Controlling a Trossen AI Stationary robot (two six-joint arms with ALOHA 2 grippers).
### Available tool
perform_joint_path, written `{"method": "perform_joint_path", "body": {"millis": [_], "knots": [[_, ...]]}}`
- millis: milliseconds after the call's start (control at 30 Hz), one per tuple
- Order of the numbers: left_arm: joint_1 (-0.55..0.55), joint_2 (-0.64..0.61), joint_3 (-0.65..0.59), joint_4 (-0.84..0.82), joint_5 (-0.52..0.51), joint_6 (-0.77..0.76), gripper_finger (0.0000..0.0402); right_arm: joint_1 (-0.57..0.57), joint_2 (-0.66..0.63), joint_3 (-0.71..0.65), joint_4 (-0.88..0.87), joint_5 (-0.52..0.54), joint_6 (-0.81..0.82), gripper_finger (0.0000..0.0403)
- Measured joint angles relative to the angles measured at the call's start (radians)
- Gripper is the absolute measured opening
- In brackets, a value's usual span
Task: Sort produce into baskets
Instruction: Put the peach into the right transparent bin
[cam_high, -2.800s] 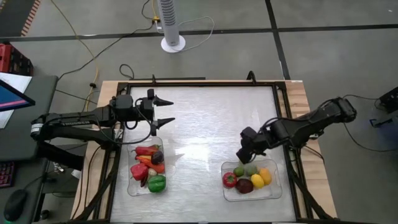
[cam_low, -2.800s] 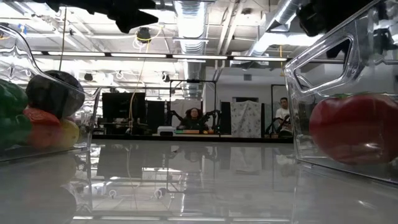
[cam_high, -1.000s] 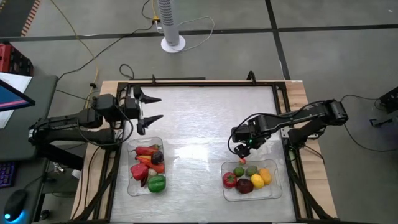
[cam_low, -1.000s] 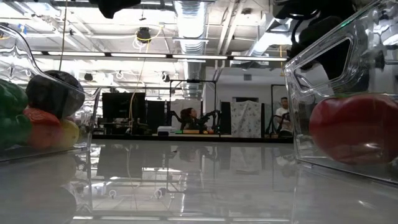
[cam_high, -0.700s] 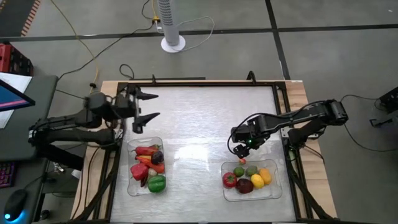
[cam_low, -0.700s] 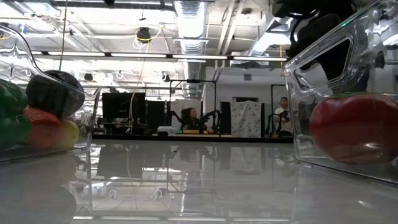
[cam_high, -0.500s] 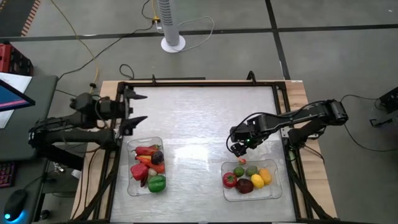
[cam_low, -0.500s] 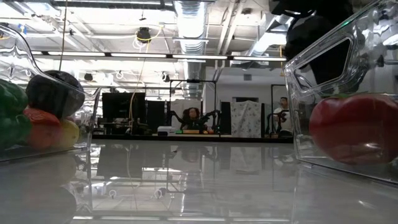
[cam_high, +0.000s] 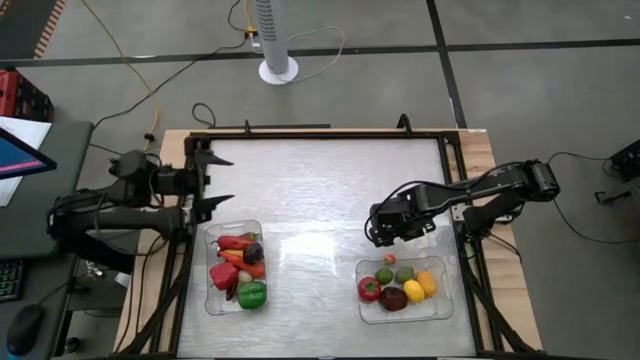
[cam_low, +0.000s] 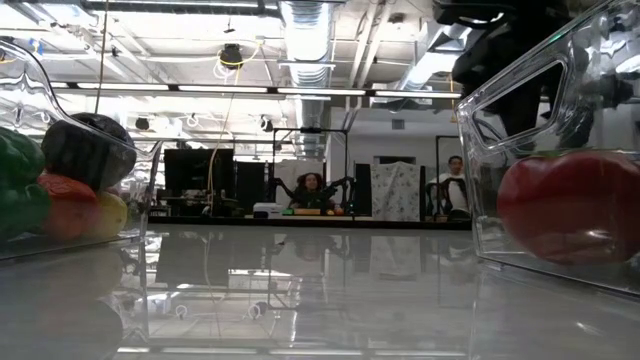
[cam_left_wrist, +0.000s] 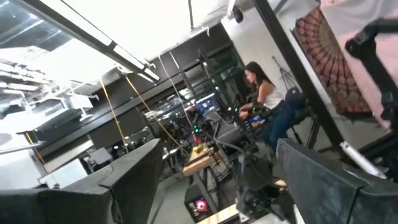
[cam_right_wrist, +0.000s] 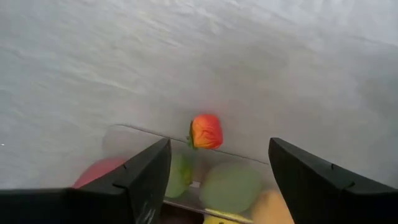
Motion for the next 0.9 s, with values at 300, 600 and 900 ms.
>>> {"method": "perform_joint_path", "body": {"millis": [300, 600, 900], "knots": [[0.000, 0.193, 0.000, 0.204, -0.112, 0.105, 0.0302, 0.034, 0.000, 0.000, -0.002, 0.000, 0.089, 0.0295], [0.000, 0.291, 0.000, 0.359, -0.289, 0.160, 0.0302, 0.034, 0.007, -0.071, 0.032, -0.025, 0.130, 0.0295], [0.000, 0.288, 0.000, 0.359, -0.288, 0.169, 0.0302, 0.012, 0.070, -0.085, 0.121, -0.072, 0.106, 0.0294]]}}
